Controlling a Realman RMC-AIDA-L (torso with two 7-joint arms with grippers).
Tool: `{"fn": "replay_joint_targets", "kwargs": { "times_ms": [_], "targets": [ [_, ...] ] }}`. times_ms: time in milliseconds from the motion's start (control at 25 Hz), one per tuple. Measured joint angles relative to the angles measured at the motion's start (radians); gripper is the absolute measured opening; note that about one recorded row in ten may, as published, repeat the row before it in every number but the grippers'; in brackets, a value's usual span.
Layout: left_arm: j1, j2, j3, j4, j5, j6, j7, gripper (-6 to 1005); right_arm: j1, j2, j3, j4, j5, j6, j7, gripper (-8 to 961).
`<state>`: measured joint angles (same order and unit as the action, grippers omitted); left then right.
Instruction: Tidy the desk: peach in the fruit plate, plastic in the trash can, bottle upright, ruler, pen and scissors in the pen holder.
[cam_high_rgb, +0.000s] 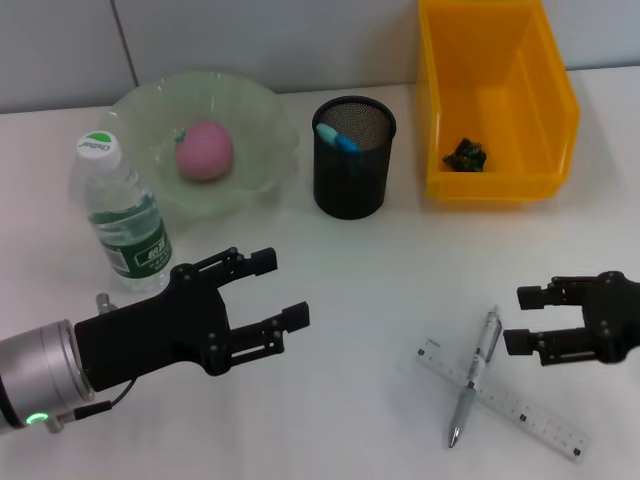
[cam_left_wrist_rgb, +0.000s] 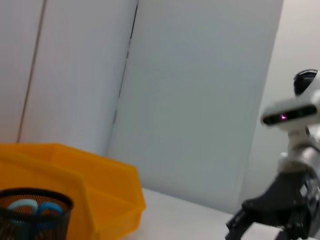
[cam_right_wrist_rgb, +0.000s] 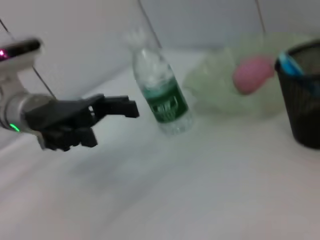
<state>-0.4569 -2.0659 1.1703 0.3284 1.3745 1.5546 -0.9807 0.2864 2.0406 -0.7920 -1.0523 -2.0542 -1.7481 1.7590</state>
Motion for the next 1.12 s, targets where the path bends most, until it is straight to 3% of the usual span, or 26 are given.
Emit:
{"fn": "replay_joint_targets", "kwargs": {
  "times_ms": [40, 120, 160, 240, 360, 560, 760, 920, 1120],
  "targets": [
    [0.002, 0.001, 0.005, 0.0, 0.0, -0.002, 0.003, 776, 0.0, 0.0, 0.0, 0.0, 0.0, 0.0, 0.0, 794],
    [0.007, 0.006, 0.051, 0.013, 0.0, -0.003, 0.005, 776, 0.053, 0.024, -0.032, -0.193, -0.124, -0.06, 0.212, 794],
    [0.007, 0.006, 0.051, 0.013, 0.0, -0.003, 0.005, 776, 0.053, 0.024, -0.032, -0.193, -0.124, -0.06, 0.212, 794],
    [0.012, 0.013, 0.098, 0.033, 0.0, -0.004, 0.0, 776, 0.106, 0.03, -0.063, -0.294, -0.194, -0.104, 0.352, 794],
    [0.02, 0.031, 0.145, 0.065, 0.012, -0.003, -0.023, 776, 0.197, 0.024, -0.103, -0.356, -0.266, -0.156, 0.513, 793],
    [0.031, 0.049, 0.141, 0.152, 0.143, 0.002, -0.085, 776, 0.368, 0.01, -0.196, -0.327, -0.417, -0.195, 0.685, 793],
    [0.033, 0.049, 0.14, 0.174, 0.195, -0.004, -0.089, 776, 0.506, 0.027, -0.302, -0.212, -0.567, -0.19, 0.749, 793],
    [0.033, 0.048, 0.133, 0.174, 0.205, -0.008, -0.084, 776, 0.557, 0.035, -0.424, -0.124, -0.58, -0.144, 0.778, 793],
    [0.032, 0.049, 0.125, 0.175, 0.206, -0.011, -0.085, 776, 0.556, 0.037, -0.513, -0.099, -0.581, -0.089, 0.789, 792]
  ]
}}
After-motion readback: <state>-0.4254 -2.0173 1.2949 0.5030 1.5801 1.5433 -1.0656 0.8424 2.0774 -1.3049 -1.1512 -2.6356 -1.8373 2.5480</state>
